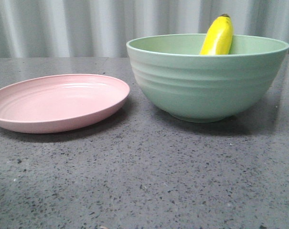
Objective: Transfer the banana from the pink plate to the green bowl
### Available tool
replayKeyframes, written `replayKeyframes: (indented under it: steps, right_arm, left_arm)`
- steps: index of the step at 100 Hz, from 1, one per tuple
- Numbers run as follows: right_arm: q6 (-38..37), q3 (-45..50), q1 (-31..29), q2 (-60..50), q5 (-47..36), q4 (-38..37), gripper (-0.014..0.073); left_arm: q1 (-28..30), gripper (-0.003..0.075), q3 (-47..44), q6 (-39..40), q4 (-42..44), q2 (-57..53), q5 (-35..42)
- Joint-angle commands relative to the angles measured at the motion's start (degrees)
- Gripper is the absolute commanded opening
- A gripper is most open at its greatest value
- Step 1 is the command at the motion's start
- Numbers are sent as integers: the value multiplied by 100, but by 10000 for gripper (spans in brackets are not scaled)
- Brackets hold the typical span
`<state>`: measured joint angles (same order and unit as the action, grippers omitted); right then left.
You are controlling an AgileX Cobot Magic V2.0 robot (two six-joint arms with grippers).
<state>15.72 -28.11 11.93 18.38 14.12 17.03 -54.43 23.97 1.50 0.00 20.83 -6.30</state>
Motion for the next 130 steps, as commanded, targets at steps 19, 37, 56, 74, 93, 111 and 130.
replayKeyframes:
  steps: [19, 37, 56, 74, 93, 111, 130]
  right_arm:
    - [60, 779, -12, -1403, -560, -531, -62]
    - [60, 992, -12, -1883, -485, -555, -62]
    - [60, 1003, -12, -1909, -468, -555, -62]
    - [60, 1003, -12, -1909, -468, -555, -62]
    - [60, 1003, -12, -1909, -468, -555, -62]
    - [60, 1003, -12, -1909, -468, -555, -62]
    - [60, 1003, -12, -1909, -459, -555, -62]
  left_arm:
    - [16, -20, -684, 39, 0, -408, 823]
    - [16, -20, -792, 39, 0, -471, 850]
    - [16, -20, -792, 39, 0, -471, 850]
    - [16, -20, -792, 39, 0, -471, 850]
    - [16, -20, -792, 39, 0, -471, 850]
    - [16, -20, -831, 39, 0, -471, 862]
    - [587, -20, -1112, 39, 544, -510, 1071]
